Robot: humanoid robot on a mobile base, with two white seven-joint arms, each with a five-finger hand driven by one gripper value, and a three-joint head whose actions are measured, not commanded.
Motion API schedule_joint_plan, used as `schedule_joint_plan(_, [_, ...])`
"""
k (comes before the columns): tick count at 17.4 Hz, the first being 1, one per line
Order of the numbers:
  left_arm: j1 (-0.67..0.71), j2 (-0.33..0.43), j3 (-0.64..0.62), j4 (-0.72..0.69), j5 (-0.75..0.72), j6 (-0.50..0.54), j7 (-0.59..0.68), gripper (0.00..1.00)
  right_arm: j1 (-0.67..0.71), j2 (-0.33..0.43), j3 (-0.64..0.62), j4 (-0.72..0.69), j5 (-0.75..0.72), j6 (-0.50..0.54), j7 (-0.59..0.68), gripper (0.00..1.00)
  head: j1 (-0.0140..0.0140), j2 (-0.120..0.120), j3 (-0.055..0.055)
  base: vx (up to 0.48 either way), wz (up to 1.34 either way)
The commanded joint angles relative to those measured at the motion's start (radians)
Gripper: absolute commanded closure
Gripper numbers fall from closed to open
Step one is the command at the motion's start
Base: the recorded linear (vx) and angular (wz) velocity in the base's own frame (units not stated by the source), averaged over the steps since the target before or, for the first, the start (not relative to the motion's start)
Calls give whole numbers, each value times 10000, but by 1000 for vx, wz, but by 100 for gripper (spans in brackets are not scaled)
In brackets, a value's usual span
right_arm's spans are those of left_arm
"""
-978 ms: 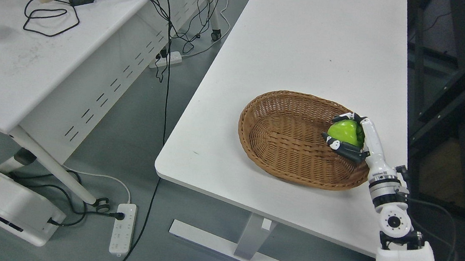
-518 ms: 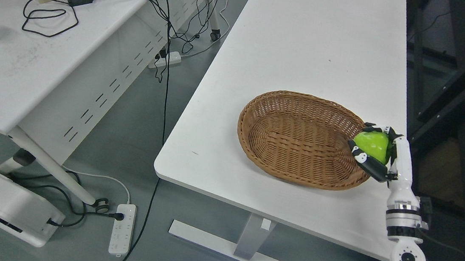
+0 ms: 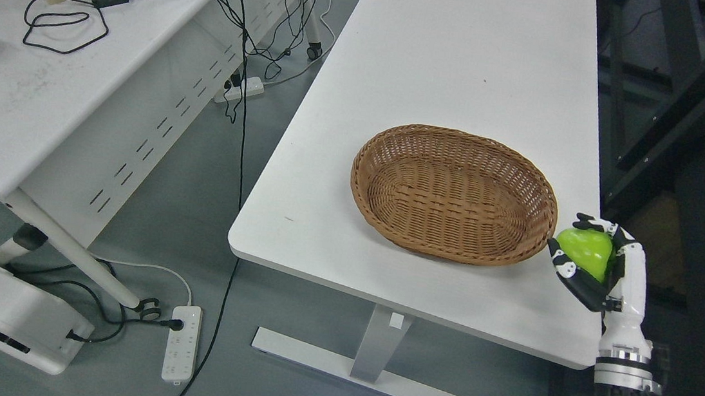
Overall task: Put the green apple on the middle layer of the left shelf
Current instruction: 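Lift the green apple out of the basket with the right hand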
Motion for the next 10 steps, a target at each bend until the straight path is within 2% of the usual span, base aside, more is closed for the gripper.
schedule_joint_plan(1, [92, 175, 0, 0, 0, -3, 3, 0, 277, 480, -243, -656, -45, 485, 112, 100, 0, 0, 0, -95, -111])
schedule_joint_plan(4, [92, 175, 0, 0, 0, -3, 3, 0, 231, 418, 387, -641, -15, 1468, 204, 100, 0, 0, 0, -108, -104])
schedule_joint_plan(10, [92, 175, 0, 0, 0, -3, -12, 0, 506, 433, 387, -641, -30, 1438, 281, 100, 0, 0, 0, -93, -256])
